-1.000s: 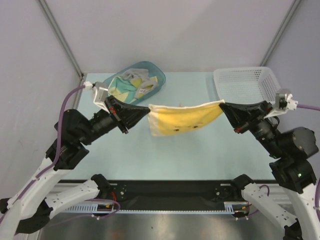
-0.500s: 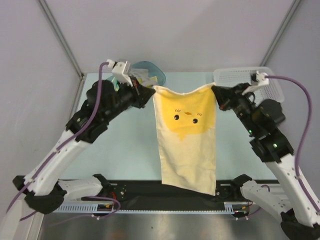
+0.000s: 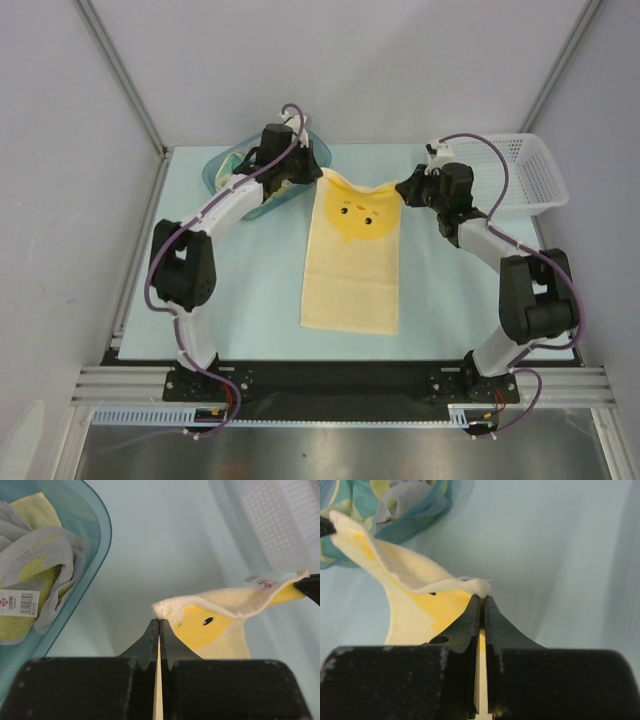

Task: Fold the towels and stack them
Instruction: Flatten out the crumpled towel, then fold the towel

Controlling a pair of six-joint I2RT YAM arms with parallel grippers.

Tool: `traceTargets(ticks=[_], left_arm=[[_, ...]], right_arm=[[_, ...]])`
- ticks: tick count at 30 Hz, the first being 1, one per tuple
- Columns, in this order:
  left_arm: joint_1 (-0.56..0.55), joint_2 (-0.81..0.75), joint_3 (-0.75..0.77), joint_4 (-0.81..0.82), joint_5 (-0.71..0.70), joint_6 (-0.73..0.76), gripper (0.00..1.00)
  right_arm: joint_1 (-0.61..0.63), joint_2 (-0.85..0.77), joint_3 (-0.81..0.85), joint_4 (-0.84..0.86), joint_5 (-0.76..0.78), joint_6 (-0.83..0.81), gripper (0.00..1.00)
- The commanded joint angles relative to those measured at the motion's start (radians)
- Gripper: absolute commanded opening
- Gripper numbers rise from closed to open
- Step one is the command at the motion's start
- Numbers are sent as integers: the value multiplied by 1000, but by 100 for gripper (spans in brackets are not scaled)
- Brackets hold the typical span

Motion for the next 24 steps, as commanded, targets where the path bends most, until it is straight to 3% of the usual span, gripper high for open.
traceTargets(ticks=[1,10,17,24], left_arm=[[11,25,73,72,36,90,0],[12,-79,-167,138,58,66,0],[1,-297,-424,141,33,-11,0],[-83,-487,-692,132,5,-68,0]], right_arm=[[-23,48,55,151,-153,-28,0],[-11,-39,-109,145,-47,31,0],[57,-239,-197,-146,5,52,0],[104,-467,-392,-299,70,129,0]])
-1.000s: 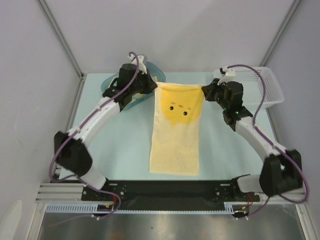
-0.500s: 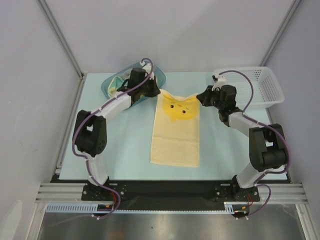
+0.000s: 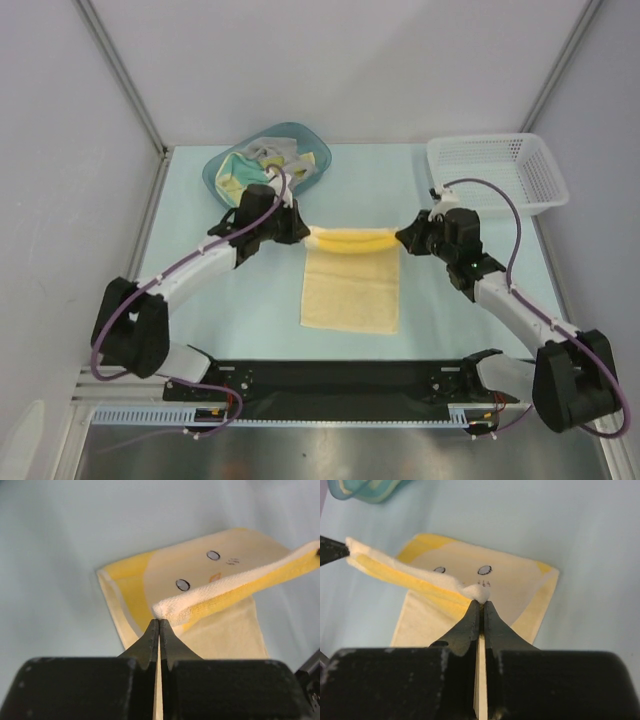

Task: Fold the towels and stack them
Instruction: Fold the towel

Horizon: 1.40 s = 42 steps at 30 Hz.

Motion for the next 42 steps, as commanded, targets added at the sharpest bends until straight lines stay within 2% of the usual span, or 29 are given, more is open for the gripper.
traceTargets(ticks=[1,7,10,17,21,30,32,33,35,38,40,42], left_arm=[[-60,-89,-136,25,-13,-55,0],[-107,-184,-317,65,-43,-115,0],[-116,-219,-356,65,-57,-127,0],[-143,-253,-394,63,-74,-129,0],[-162,-244,-413,68,-74,-133,0],[-212,-271,-446,10,-168,-138,1],[-222,-271,-449,-4,-175,-145,6],[-227,-273,-451,-9,-178,-150,15],[-236,-283,-451,-44,-194,-167,27],[-245,-328,-431,-110,-217,-191,41],[-245,-359,-408,-133,-252,-201,45],[-245,-382,-393,-136,-255,-213,54]], right_arm=[[14,-83,-85,-118,37,58,0],[66,-202,-230,-152,44,137,0],[95,-216,-260,-164,43,159,0],[123,-268,-322,-149,33,217,0],[146,-286,-319,-200,42,222,0],[189,-306,-360,-238,45,256,1],[198,-308,-363,-263,54,268,7],[204,-309,-363,-269,51,271,12],[212,-315,-357,-304,45,277,22],[217,-349,-320,-371,24,277,28],[217,-361,-279,-413,30,267,30],[217,-361,-251,-427,43,242,34]])
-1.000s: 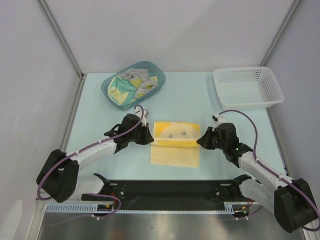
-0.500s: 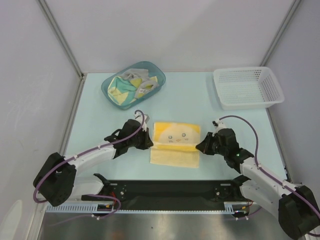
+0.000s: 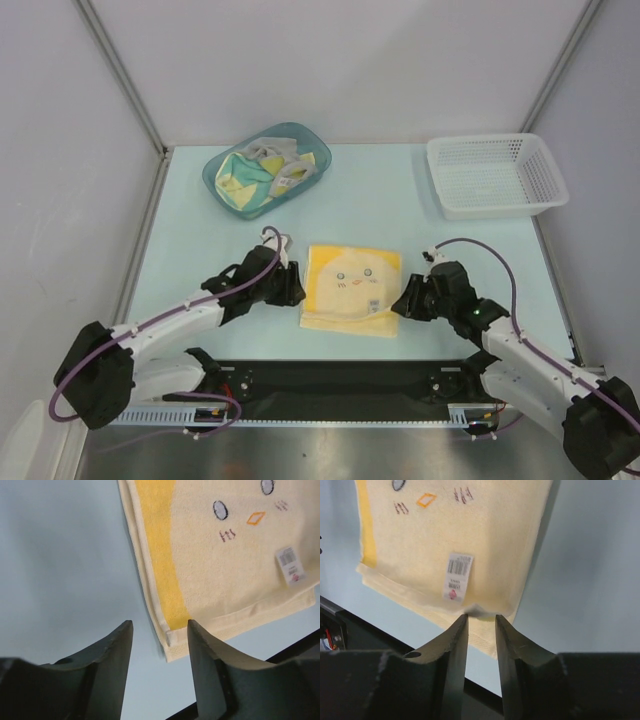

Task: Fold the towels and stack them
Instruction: Fold the towel

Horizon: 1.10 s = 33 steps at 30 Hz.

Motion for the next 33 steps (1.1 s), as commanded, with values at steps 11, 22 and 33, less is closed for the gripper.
traceTargets(ticks=[11,22,33], left_arm=[[-8,92,86,-16,31,-56,54],[-31,84,-31,71,101,-130,51],[-56,97,-86,119,91,-171,46]], right_arm=[[11,216,196,-102,38,-46,37],[53,106,127,-216,115,160,36],[155,118,67,-151,173,278,36]])
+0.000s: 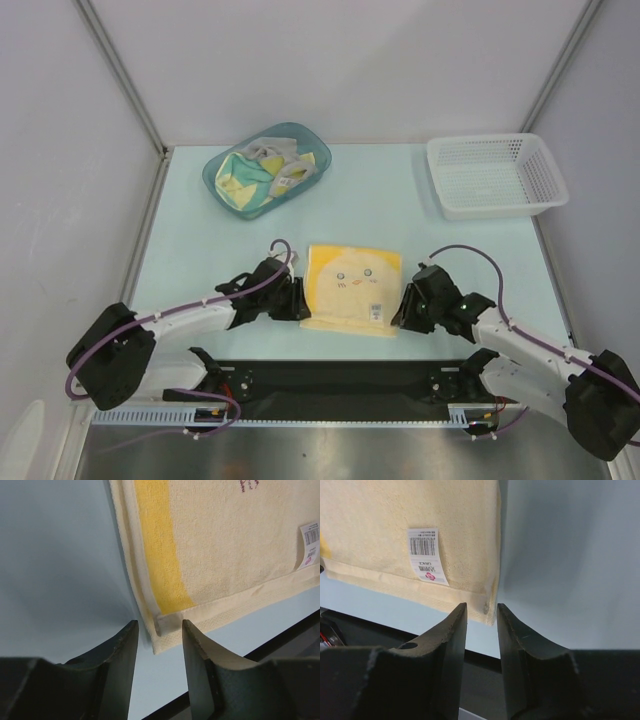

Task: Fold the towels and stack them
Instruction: Fold the towel

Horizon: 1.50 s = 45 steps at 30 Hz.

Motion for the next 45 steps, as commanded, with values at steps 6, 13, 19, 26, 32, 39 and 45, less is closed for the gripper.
traceTargets(ticks=[6,13,19,26,32,39,45], left_arm=[[-10,11,-12,45,-10,-30,43],[-10,22,-3,44,-8,-30,38],[-10,20,25,24,-8,-26,31],[-14,6,43,-1,-8,-24,30],[-24,-11,59,-17,-10,-27,34],[-31,-9,69,-25,-15,-24,36],[-37,-4,73,-28,-13,-24,36]], right_arm=[[30,20,-34,73,59,67,34],[33,8,-41,84,65,61,24],[35,4,-30,90,65,54,15],[36,-5,-18,80,65,58,20],[36,-12,-4,70,65,55,17],[39,-14,4,64,65,52,21],[41,-14,12,61,65,47,22]])
